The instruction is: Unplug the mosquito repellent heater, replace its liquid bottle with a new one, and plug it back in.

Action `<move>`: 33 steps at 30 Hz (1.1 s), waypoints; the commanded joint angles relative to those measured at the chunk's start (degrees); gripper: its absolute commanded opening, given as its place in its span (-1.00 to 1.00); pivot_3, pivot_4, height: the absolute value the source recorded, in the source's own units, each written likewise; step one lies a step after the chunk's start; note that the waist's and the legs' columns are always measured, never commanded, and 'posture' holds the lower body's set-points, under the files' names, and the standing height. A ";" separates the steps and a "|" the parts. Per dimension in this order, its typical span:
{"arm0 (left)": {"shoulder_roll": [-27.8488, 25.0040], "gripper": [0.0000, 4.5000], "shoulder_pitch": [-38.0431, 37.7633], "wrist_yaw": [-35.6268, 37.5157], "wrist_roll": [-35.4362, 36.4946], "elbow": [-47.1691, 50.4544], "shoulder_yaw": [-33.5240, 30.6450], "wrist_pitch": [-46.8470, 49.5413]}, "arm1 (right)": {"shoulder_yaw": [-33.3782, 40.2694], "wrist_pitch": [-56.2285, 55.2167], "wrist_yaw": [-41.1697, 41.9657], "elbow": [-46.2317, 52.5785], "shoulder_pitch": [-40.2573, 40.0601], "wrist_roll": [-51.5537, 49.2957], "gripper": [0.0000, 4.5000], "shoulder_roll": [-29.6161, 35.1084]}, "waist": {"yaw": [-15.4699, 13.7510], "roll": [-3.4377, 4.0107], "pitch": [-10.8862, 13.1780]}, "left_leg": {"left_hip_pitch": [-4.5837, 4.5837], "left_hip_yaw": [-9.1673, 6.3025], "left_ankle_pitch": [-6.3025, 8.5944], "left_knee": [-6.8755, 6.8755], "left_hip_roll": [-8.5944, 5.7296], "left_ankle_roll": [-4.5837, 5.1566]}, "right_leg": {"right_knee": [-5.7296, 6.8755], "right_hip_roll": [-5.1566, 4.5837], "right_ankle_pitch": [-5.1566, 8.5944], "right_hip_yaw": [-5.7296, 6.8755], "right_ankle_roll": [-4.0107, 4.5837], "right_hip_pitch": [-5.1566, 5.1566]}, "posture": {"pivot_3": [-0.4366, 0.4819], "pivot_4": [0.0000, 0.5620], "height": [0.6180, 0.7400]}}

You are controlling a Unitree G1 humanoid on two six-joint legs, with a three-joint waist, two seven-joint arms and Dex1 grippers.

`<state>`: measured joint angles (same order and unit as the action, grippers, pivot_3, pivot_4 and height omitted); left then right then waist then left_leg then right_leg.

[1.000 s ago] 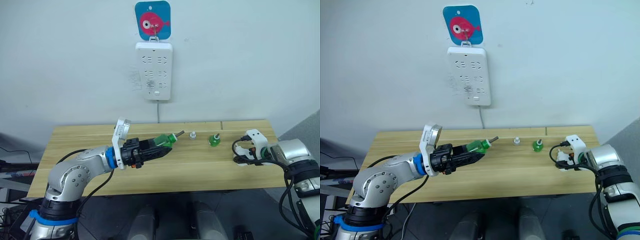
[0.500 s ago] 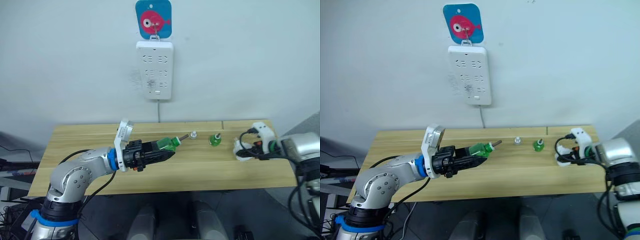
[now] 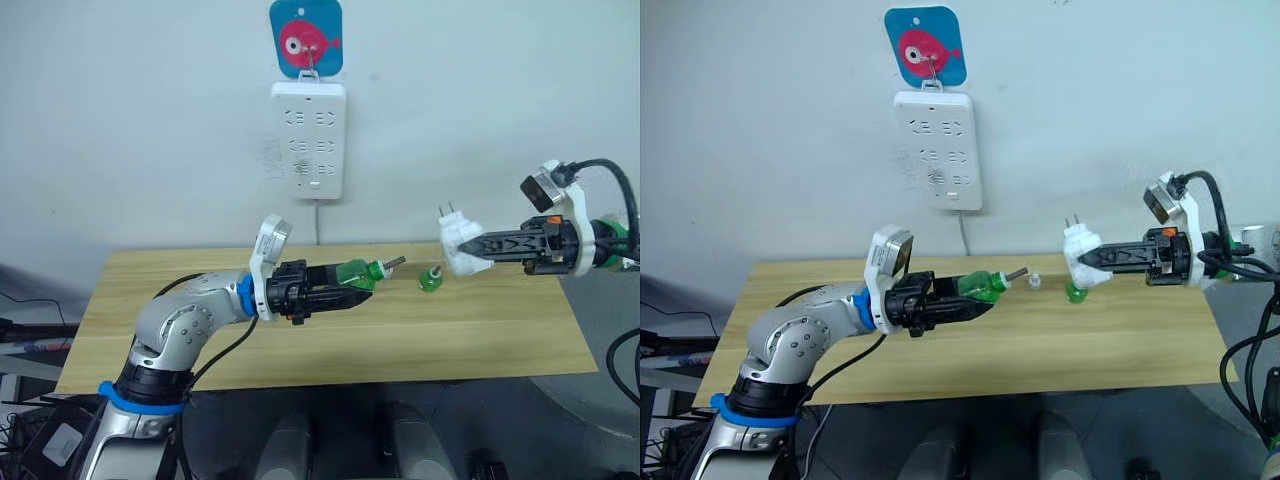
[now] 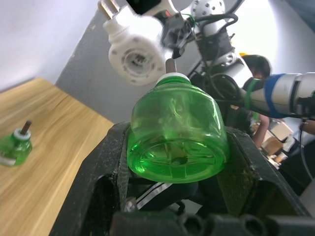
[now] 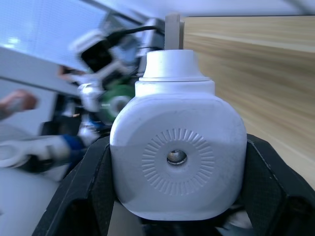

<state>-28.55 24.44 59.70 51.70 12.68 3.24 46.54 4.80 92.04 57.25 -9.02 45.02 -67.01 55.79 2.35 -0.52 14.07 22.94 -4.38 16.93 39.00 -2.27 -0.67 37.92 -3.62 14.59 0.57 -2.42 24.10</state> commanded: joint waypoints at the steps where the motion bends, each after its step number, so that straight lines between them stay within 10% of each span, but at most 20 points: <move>1: 0.28 -0.01 0.81 1.94 -0.16 0.34 0.51 -0.77 | 0.64 0.46 -8.49 -0.47 0.26 -12.27 0.33 1.37 | 0.09 -0.01 0.00 | 0.00 0.01 0.00 0.00 -0.01 -0.01 | 0.00 -0.06 0.00 0.01 0.00 0.00 | -0.34 -0.14 1.00; 17: 4.65 -0.01 3.61 1.92 -2.59 -0.81 3.06 -1.34 | -4.51 -5.25 -35.97 1.32 -1.95 -42.70 0.33 2.40 | 0.42 -0.07 0.04 | 0.00 0.16 0.05 0.07 -0.04 0.15 | 0.00 -0.12 0.00 0.02 -0.01 -0.02 | -0.34 -0.10 1.00; 33: 6.19 -0.01 5.24 1.36 -4.09 -1.17 3.10 -1.42 | -7.34 -9.33 -37.96 4.33 -4.05 -45.99 0.33 2.90 | 0.72 -0.27 0.17 | 0.01 0.16 0.06 0.06 -0.02 0.16 | -0.03 -0.09 0.00 0.01 -0.01 -0.02 | -0.35 -0.02 1.00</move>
<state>-23.14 28.34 61.18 46.81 9.97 6.83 45.69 -2.36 82.46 18.55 -7.14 41.23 -110.96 58.22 3.07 -0.80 14.25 22.95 -4.24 16.99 39.07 -2.29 -0.51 37.89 -3.71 14.60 0.58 -2.44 24.09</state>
